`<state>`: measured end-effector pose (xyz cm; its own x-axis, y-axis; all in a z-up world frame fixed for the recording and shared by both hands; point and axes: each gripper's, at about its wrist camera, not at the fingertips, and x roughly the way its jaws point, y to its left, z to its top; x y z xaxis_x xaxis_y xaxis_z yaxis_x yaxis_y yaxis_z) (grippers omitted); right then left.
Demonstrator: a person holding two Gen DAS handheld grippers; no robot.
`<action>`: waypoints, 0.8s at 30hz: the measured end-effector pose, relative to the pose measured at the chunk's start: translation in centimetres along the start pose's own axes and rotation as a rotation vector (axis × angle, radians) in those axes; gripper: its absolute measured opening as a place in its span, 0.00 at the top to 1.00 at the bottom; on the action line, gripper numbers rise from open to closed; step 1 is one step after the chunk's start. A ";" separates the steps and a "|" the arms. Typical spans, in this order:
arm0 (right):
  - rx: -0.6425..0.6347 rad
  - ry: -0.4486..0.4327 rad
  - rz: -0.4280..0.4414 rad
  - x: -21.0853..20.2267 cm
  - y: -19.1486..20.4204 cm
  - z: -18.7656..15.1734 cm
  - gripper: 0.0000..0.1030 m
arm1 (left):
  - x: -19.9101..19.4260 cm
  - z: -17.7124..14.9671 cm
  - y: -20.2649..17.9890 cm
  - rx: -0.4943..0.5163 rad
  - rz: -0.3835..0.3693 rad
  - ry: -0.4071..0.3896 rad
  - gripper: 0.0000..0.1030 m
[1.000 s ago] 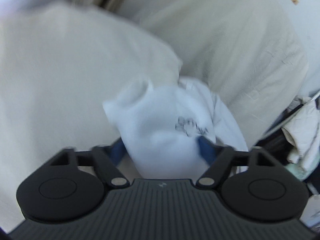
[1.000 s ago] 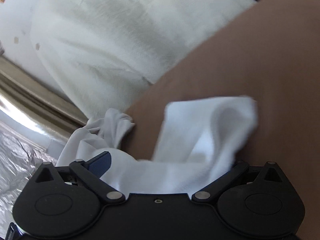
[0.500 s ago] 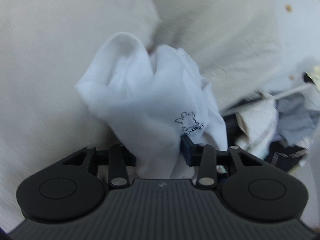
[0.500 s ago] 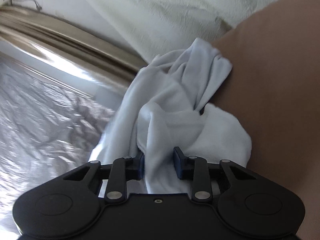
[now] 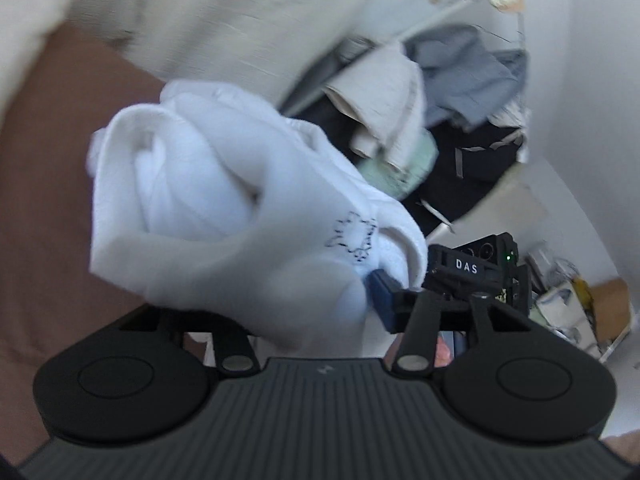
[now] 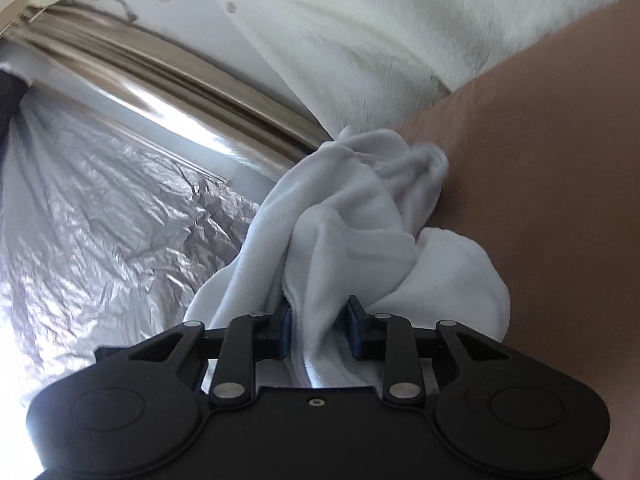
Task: Fold clothes
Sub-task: 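Lift the T-shirt off the bed with both tools, shaking it loose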
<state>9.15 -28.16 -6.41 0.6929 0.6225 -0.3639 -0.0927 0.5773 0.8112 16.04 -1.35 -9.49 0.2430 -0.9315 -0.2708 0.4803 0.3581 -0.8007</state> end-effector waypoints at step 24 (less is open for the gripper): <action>-0.279 -0.521 -0.840 -19.8 -6.4 -0.3 0.62 | 14.2 -6.3 -12.0 0.387 0.725 0.002 0.39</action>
<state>-4.17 -44.02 -4.54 0.8287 -0.3078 -0.4674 0.4490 0.8643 0.2269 8.42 -19.28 -7.05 0.6034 -0.4600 -0.6514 0.4611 0.8677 -0.1857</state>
